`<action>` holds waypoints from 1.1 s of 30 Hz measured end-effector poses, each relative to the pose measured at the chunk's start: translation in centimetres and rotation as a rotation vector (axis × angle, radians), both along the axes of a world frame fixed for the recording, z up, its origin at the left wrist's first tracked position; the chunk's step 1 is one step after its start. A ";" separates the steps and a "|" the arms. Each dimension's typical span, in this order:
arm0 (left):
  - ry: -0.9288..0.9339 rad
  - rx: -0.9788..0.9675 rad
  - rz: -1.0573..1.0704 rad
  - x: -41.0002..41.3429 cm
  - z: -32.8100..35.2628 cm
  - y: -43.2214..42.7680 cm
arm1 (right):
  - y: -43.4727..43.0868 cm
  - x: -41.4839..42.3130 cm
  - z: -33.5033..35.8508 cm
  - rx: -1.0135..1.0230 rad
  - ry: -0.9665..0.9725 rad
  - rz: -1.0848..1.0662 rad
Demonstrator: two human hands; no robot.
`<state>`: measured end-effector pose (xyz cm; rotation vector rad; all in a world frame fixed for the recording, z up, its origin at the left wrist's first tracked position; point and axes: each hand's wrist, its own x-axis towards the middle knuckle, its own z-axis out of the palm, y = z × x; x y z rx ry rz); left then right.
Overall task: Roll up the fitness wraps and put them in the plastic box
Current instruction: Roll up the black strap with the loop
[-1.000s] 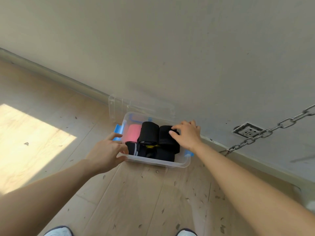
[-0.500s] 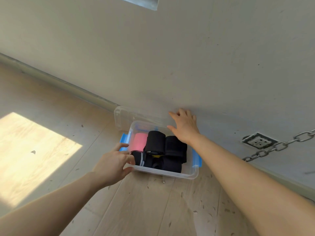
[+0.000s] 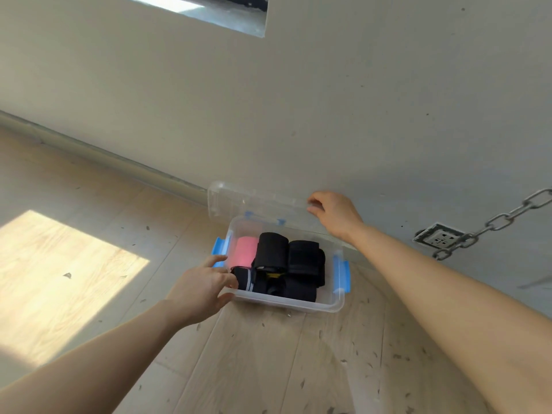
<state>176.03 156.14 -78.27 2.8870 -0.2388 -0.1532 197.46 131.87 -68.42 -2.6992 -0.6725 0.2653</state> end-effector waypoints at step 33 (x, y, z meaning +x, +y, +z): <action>0.237 0.169 -0.094 0.9 2.5 -3.0 | -8.0 -12.1 -5.2 0.252 0.186 -0.206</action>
